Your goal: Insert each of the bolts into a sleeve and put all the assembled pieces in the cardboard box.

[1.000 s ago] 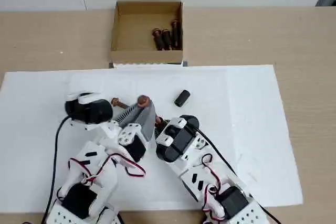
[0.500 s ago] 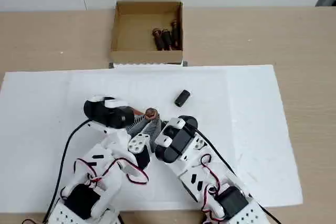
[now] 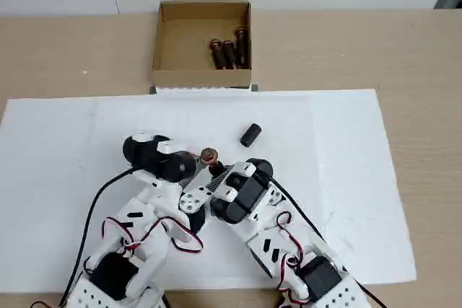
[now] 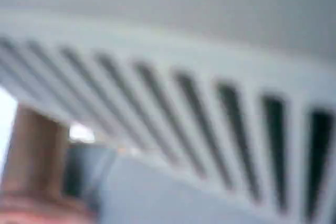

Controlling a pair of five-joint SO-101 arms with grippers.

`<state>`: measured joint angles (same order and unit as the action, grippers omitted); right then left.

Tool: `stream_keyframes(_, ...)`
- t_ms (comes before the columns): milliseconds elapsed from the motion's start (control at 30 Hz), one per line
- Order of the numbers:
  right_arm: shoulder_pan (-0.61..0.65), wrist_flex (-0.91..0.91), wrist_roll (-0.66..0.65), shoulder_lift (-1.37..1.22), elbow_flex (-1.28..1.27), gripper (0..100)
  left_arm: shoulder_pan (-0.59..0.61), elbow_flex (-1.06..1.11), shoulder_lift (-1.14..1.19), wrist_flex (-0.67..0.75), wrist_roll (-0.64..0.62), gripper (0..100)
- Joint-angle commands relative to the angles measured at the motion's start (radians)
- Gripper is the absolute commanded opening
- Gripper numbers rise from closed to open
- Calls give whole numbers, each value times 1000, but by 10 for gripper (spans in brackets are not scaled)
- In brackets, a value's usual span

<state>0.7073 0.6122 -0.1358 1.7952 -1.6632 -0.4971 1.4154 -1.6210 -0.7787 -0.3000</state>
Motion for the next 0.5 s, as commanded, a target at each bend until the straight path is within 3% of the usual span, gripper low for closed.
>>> stream_keyframes(0, -10, -19, -8, 19, 28, 4, 52, -8, -6, 5, 60, 176)
stream_keyframes(133, -10, -21, -8, 19, 11, 4, 104, -13, -9, 5, 100, 176)
stream_keyframes(467, -12, -27, -8, 19, -9, 4, 107, -64, -8, 3, 98, 173)
